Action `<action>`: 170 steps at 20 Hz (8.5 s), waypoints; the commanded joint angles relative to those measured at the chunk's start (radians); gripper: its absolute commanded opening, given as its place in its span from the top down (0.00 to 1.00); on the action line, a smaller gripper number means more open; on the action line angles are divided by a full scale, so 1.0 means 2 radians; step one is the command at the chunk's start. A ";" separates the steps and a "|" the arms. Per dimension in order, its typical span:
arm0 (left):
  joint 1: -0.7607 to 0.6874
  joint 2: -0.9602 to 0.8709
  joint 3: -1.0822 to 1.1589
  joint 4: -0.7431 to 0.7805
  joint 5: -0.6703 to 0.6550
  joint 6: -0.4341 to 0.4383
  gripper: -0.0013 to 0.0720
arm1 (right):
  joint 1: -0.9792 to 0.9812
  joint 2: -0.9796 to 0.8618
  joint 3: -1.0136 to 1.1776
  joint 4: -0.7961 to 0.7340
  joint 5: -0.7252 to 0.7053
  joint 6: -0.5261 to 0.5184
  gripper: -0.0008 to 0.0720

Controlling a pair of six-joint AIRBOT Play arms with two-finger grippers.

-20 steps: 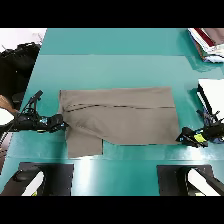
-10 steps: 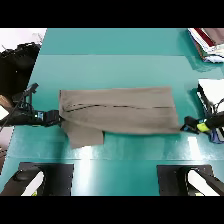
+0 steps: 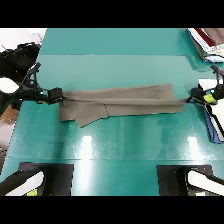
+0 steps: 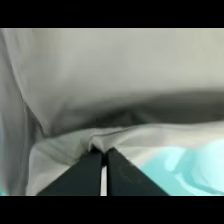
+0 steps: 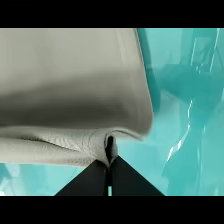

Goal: Fold the shirts.

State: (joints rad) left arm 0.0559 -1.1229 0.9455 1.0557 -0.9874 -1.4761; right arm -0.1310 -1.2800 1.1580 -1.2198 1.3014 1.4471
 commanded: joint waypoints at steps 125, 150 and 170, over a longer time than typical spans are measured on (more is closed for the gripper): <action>-0.196 -0.060 0.298 0.003 0.064 0.017 0.94 | -0.175 -0.200 0.386 0.156 -0.004 -0.047 0.97; -0.196 -0.060 0.298 0.006 0.066 0.023 0.94 | -0.388 0.046 0.148 -0.024 0.048 -0.021 0.97; -0.196 -0.060 0.298 0.005 0.063 0.022 0.94 | -0.051 0.069 0.163 0.138 -0.064 -0.021 0.20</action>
State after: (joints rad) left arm -0.3363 -1.2423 1.5417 1.0660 -0.8696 -1.4322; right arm -0.4446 -1.1419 1.4590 -0.9592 1.2442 1.4052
